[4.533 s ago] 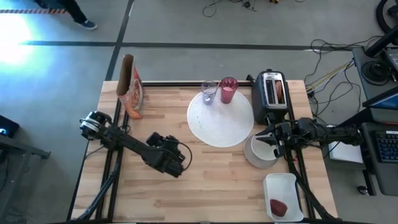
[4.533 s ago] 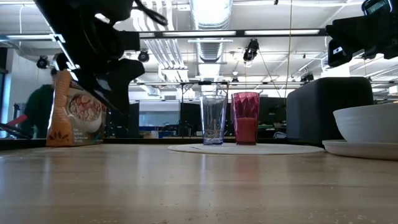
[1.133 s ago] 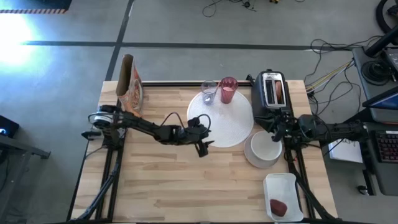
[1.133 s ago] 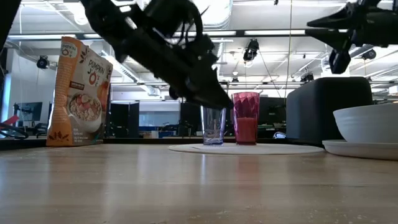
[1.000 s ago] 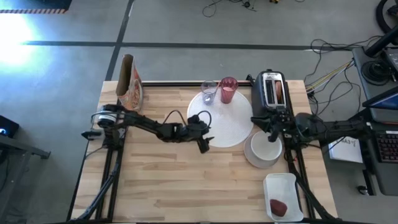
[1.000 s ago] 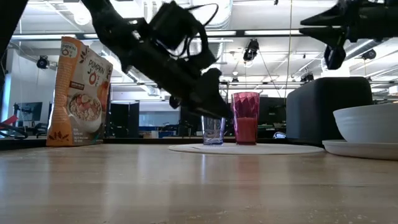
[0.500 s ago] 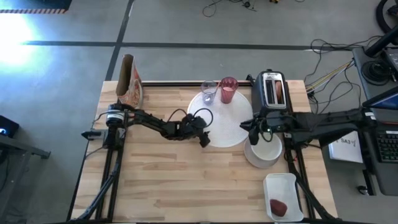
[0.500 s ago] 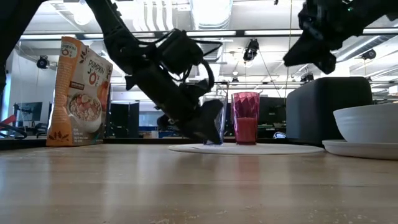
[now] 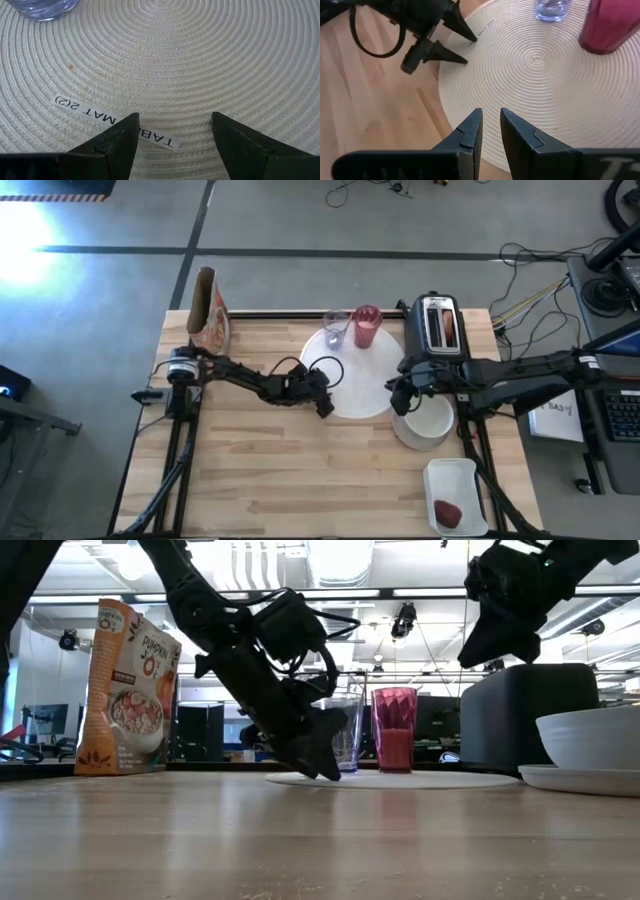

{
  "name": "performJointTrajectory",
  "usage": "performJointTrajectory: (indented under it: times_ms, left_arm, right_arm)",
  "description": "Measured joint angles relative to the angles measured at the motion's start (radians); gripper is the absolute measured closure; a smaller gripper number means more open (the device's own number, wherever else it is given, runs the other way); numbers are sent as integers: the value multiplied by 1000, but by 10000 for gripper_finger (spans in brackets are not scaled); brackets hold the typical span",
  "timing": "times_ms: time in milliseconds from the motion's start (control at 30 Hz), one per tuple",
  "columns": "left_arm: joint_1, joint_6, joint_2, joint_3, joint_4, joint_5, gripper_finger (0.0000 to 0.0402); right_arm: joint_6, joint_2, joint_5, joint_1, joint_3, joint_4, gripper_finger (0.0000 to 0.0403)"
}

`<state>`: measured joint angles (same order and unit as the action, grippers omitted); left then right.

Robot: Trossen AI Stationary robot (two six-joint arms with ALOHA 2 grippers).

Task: Arrange a breakfast setting
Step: Move the white mat to the center of the table

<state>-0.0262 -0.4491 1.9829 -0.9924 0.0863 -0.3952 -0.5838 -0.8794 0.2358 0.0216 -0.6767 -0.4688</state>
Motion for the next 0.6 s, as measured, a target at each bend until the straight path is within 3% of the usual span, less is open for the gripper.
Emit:
performJointTrajectory:
  times_ms: [600]
  left_arm:
    - [126, -92, -35, 1, -202, 38, 170]
  right_arm:
    - [-21, -47, 0, 0, -3, 3, 344]
